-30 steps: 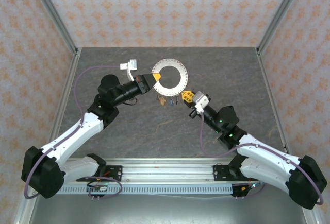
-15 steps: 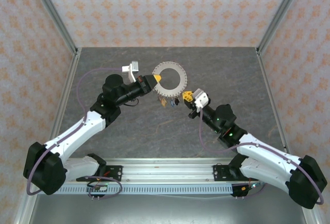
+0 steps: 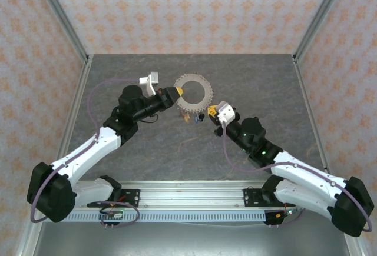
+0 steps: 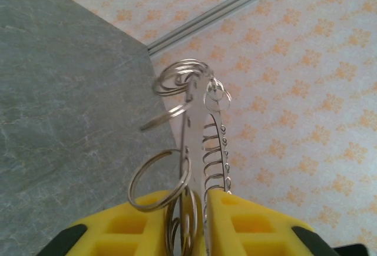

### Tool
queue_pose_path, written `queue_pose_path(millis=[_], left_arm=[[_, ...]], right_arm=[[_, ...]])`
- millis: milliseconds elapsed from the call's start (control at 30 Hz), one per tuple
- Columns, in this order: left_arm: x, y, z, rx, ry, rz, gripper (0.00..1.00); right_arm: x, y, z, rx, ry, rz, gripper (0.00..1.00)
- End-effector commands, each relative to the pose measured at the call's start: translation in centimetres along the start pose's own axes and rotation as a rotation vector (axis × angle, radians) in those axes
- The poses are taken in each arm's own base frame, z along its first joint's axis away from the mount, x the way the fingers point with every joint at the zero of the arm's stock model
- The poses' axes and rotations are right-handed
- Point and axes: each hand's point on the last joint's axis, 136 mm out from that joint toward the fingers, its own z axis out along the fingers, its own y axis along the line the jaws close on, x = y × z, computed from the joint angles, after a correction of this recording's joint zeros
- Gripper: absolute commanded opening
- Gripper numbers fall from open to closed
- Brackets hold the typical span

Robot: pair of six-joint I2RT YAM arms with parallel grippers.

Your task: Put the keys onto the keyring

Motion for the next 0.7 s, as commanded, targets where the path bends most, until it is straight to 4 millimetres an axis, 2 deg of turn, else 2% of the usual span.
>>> queue_pose_path(millis=[0,233,367,500,667], left_arm=[[-0.2,0.6,0.1,-0.033,-0.008,-0.002,0.25],[0.8,3.1,0.6,-0.098,0.022,-0.035,0.24],[1.6,5.2,0.5,-0.145,0.016,-0.061,0.16],[1.7,5.7,0.4,-0.139,-0.004,-0.078,0.14],[1.8,5.5,0.5,-0.135,0.007,-0.067,0.15]], right_arm=[[-3.5,-0.6,-0.2,0.01,-0.095,0.036,0.0],[-2.4,-0.6,-0.1,0.016,-0.05,0.042,0.0],[-1.0,-1.1,0.0,0.048,0.022,0.044,0.0],[0.5,-1.5,-0.3,0.078,0.082,0.045,0.0],[0.6,-0.8,-0.2,0.04,0.088,0.085,0.0]])
